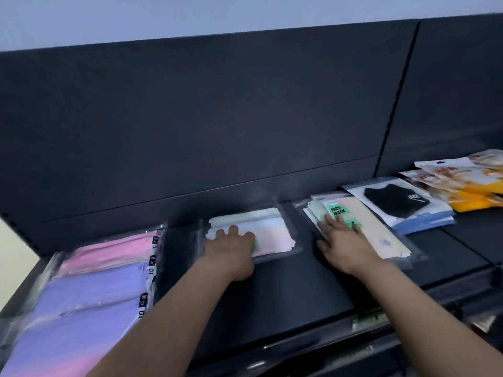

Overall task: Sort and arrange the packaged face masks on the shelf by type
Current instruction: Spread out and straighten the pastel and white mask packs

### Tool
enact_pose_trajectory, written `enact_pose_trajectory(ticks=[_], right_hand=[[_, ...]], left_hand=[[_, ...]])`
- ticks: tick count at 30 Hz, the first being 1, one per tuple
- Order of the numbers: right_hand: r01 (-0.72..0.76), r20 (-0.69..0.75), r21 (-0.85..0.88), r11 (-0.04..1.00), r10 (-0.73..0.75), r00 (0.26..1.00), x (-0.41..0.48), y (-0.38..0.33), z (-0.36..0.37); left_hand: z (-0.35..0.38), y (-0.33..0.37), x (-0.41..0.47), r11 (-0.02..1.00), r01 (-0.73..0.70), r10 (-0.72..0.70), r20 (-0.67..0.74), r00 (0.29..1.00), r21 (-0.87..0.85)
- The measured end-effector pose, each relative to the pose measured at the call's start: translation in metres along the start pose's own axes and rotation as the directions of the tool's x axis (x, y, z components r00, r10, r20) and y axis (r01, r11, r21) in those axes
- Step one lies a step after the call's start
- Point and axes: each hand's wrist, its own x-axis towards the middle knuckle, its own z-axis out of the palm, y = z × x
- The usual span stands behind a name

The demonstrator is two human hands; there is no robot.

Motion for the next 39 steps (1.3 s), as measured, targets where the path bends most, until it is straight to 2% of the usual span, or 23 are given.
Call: enact_pose_trajectory(ticks=[2, 4, 7, 10, 12, 14, 15, 17, 22, 25, 28, 30, 32, 34, 37, 39], right_hand=[[-0.026, -0.141, 0.095, 0.995, 0.039, 0.989, -0.004, 0.006, -0.006], [-0.066, -0.211, 0.116, 0.991, 0.089, 0.973, -0.007, 0.018, -0.012], [-0.094, -0.207, 0.078, 0.992, 0.109, 0.972, -0.009, 0.047, -0.020], [-0.025, -0.171, 0.101, 0.995, 0.042, 0.984, 0.001, 0.077, -0.031], [0.015, -0.078, 0.134, 0.991, -0.005, 0.997, 0.004, 0.094, -0.035], [-0.018, 0.010, 0.116, 0.993, 0.017, 1.000, 0.007, 0.109, -0.037], [-0.036, 0.011, 0.082, 0.996, 0.035, 0.999, 0.009, 0.118, -0.039], [-0.054, -0.029, 0.039, 0.998, 0.055, 0.998, 0.017, 0.133, -0.041], [-0.015, -0.115, 0.019, 1.000, 0.017, 0.993, 0.035, 0.155, -0.041], [0.064, -0.157, 0.121, 0.991, -0.045, 0.987, 0.035, 0.164, -0.041], [0.176, -0.117, 0.158, 0.972, -0.159, 0.980, 0.035, 0.168, -0.035], [0.214, -0.101, 0.205, 0.955, -0.197, 0.975, 0.036, 0.169, -0.031], [0.217, -0.077, 0.235, 0.947, -0.204, 0.976, 0.035, 0.172, -0.031], [0.236, -0.037, 0.268, 0.934, -0.235, 0.971, 0.032, 0.173, -0.032], [0.254, -0.065, 0.344, 0.904, -0.247, 0.967, 0.026, 0.170, -0.038], [0.223, -0.132, 0.390, 0.894, -0.185, 0.974, 0.022, 0.166, -0.045]], left_hand=[[-0.009, 0.018, 0.003, 0.994, -0.065, 0.049, -0.168, 0.985, -0.089], [-0.018, 0.040, 0.004, 0.960, -0.171, 0.114, -0.250, 0.962, -0.220], [-0.024, 0.076, 0.012, 0.916, -0.290, 0.220, -0.256, 0.941, -0.278], [-0.024, 0.116, 0.027, 0.897, -0.348, 0.250, -0.336, 0.908, -0.272], [-0.021, 0.143, 0.037, 0.896, -0.345, 0.250, -0.322, 0.913, -0.281], [-0.019, 0.162, 0.047, 0.910, -0.290, 0.213, -0.267, 0.940, -0.295], [-0.019, 0.169, 0.052, 0.924, -0.248, 0.179, -0.244, 0.953, -0.292], [-0.019, 0.178, 0.059, 0.952, -0.186, 0.132, -0.222, 0.966, -0.244], [-0.015, 0.192, 0.055, 0.979, -0.204, 0.201, -0.125, 0.972, -0.017], [-0.020, 0.203, 0.051, 0.981, -0.155, 0.178, -0.210, 0.961, 0.120], [-0.028, 0.209, 0.054, 0.924, -0.228, 0.305, -0.233, 0.923, 0.307], [-0.031, 0.207, 0.060, 0.903, -0.279, 0.343, -0.156, 0.926, 0.327], [-0.032, 0.204, 0.063, 0.915, -0.307, 0.344, -0.108, 0.933, 0.262], [-0.029, 0.200, 0.062, 0.917, -0.357, 0.385, -0.164, 0.908, 0.175], [-0.027, 0.194, 0.057, 0.863, -0.454, 0.505, -0.361, 0.784, 0.221], [-0.026, 0.185, 0.053, 0.887, -0.402, 0.460, -0.482, 0.745, 0.225]])
